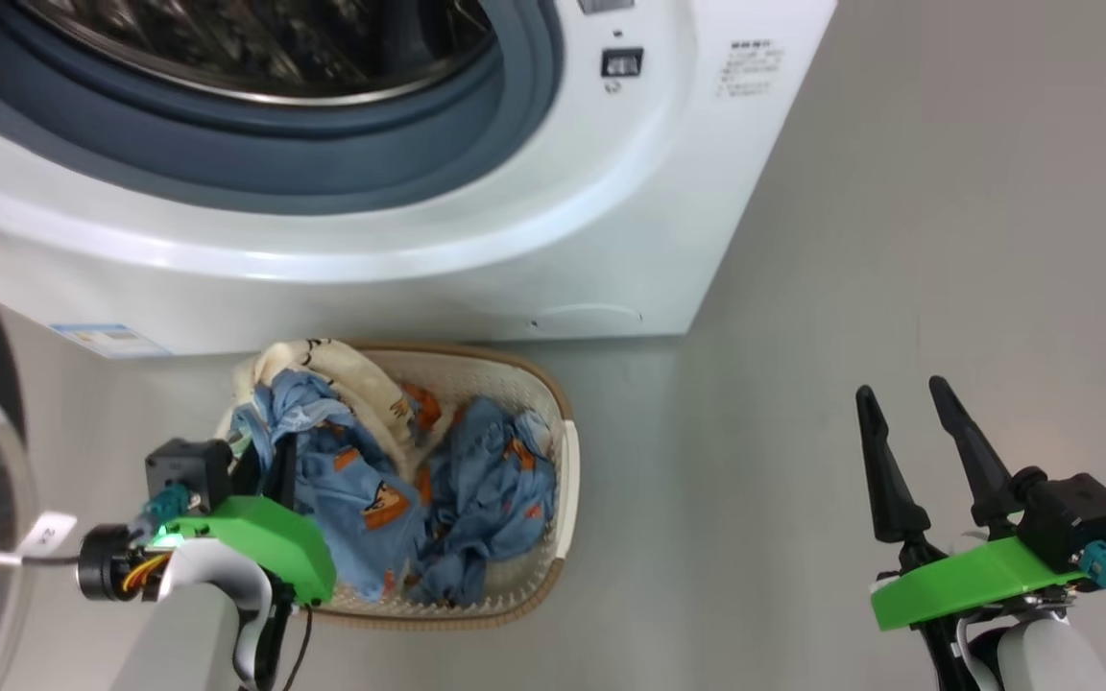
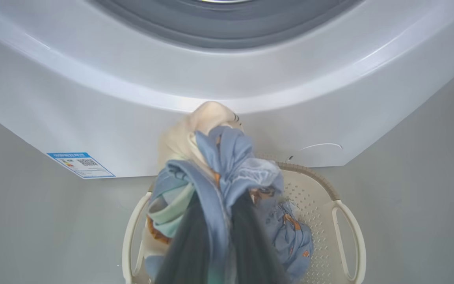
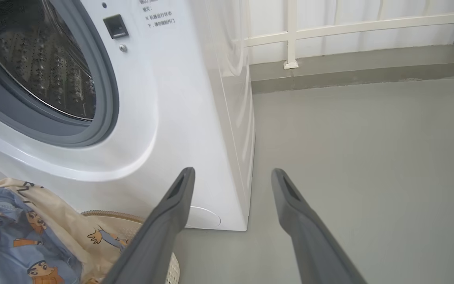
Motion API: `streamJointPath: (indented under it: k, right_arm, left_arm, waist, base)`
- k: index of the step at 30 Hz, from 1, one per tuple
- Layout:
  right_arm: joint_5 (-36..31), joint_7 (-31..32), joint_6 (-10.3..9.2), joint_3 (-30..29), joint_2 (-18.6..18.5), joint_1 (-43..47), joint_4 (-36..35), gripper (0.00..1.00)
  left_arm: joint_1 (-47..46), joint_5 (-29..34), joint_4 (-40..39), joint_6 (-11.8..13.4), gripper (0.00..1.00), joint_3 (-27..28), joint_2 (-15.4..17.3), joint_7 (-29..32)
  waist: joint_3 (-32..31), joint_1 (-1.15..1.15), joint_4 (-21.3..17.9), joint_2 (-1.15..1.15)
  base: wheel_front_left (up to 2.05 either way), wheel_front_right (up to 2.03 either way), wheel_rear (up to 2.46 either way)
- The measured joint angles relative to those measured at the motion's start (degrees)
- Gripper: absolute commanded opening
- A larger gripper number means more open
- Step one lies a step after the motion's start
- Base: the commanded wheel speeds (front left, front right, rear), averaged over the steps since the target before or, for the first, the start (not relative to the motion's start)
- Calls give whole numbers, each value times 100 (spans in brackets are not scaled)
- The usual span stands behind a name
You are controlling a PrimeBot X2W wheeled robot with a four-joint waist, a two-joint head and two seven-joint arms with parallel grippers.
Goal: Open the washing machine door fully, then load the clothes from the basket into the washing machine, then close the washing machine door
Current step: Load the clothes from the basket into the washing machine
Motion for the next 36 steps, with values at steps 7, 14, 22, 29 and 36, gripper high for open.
streamJointPath:
  k: [7, 14, 22, 29, 36]
  right_arm:
    - [-49, 0, 0, 7, 1, 127, 9, 100]
    - [-134, 0, 0, -97, 7, 441, -70, 100]
    - [-156, 0, 0, -176, 12, 762, -226, 100]
    - [-216, 0, 0, -207, 18, 903, -267, 100]
    - [-263, 0, 0, -208, 20, 1023, -275, 100]
  left_arm:
    - [583, 52, -976, 4, 0, 187, -1, 0]
    - [1194, 158, -2013, 25, 0, 420, -2, -1]
    - [1959, 374, -2880, 31, 0, 615, 5, -25]
    - [2392, 372, -3251, 57, 0, 748, -19, -25]
    - [2644, 398, -3450, 98, 0, 858, -58, -25]
  waist:
    - [-492, 0, 160, 0]
    - [-967, 0, 243, 0]
    - [-1465, 0, 278, 0]
    - [-1738, 0, 276, 0]
    - [-1876, 0, 219, 0]
  base:
    - [0, 0, 0]
    - [0, 0, 0]
    - [0, 0, 0]
    - [0, 0, 0]
    - [0, 0, 0]
